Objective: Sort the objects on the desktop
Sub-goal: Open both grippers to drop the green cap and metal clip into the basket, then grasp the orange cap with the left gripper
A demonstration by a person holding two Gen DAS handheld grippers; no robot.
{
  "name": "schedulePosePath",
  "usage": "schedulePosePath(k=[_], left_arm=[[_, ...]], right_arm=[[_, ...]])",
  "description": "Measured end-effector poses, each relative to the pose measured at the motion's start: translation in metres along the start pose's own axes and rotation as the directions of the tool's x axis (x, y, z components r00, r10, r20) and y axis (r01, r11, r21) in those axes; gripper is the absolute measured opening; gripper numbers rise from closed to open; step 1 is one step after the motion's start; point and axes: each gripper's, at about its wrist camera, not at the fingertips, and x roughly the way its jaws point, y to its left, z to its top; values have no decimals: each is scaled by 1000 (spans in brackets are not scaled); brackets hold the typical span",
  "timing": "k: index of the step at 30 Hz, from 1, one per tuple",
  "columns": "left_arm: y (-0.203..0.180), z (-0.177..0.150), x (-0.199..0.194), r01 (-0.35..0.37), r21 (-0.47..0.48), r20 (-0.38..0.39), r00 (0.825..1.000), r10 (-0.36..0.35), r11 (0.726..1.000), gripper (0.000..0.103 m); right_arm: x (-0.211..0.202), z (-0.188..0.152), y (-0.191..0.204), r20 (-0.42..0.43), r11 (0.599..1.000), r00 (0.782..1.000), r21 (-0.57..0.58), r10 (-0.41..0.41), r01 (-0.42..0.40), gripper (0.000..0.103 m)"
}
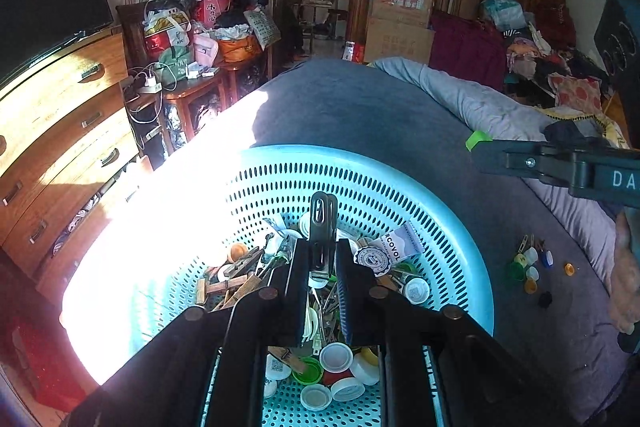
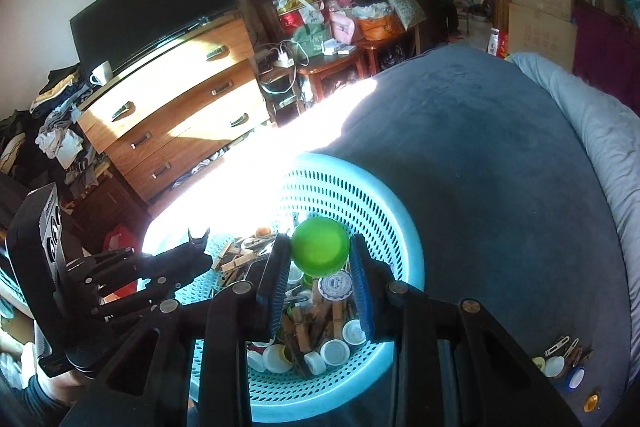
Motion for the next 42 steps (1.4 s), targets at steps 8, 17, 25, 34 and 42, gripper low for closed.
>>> schedulePosePath(k=[8,17,25,34,42], left_arm=[[0,9,2,-19,7,14,1000,19,1000,29],[-20,13,-20,14,53,65,998,-18,998,38],[-133,-4,-25,183,240,53,978,-201,953,49],[-259,-58,44,380,305,-126,925,-358,873,49],[-323,-89,121,473,346,-228,880,-417,810,49]], right_arm=[[-2,6,7,9,1000,1000,-15,26,-25,54],[-74,-23,-12,152,1000,988,2,-23,23,82],[-151,-186,-153,40,894,934,307,-355,327,103],[-168,-360,-268,-220,704,884,539,-413,463,51],[-151,-398,-274,-146,745,906,524,-398,412,42]])
